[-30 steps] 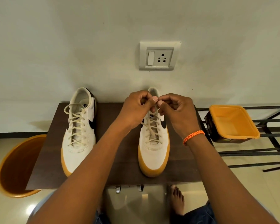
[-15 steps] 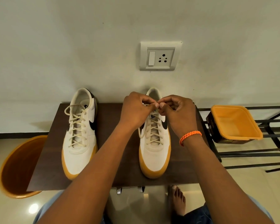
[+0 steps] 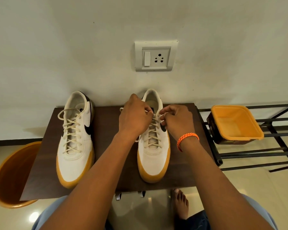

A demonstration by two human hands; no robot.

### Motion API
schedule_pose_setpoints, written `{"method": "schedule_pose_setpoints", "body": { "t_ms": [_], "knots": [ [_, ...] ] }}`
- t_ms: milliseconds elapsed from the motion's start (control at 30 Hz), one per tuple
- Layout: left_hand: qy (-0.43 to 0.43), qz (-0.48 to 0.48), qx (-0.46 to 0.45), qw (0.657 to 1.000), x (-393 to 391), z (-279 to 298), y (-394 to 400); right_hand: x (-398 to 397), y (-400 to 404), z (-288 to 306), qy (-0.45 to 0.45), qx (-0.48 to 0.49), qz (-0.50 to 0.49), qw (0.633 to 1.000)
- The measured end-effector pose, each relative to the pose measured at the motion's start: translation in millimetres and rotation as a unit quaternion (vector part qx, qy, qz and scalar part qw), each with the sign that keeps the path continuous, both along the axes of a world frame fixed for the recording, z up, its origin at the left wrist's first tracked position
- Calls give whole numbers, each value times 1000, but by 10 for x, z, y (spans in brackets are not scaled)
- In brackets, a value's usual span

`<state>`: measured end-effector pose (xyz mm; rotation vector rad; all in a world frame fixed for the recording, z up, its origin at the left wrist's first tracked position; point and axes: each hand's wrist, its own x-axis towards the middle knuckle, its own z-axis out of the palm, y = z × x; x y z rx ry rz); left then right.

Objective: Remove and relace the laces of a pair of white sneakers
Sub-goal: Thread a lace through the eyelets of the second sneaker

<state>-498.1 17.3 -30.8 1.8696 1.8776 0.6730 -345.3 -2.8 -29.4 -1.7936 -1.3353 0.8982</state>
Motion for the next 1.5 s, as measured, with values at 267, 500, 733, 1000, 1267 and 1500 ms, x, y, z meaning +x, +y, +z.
{"method": "schedule_pose_setpoints", "body": {
  "t_ms": [267,500,733,1000,1267,1500],
  "knots": [
    [-6,-30,-45,999,-19,-16,41,31,15,23,28,-26,-9,999],
    [-81,0,-59,995,22,-66,47,76,19,-21,2,-7,8,1000],
    [-89,30,-65,993,96,-103,21,76,19,-43,-16,-2,22,1000],
    [-94,4,-86,992,85,-100,47,54,-7,-33,-46,16,11,999],
    [-42,-58,-106,992,-21,-84,-46,-8,-40,-39,-129,49,8,990],
    [-75,-49,-97,991,-8,-81,-66,60,-10,76,-200,152,-48,967]
  ]
}}
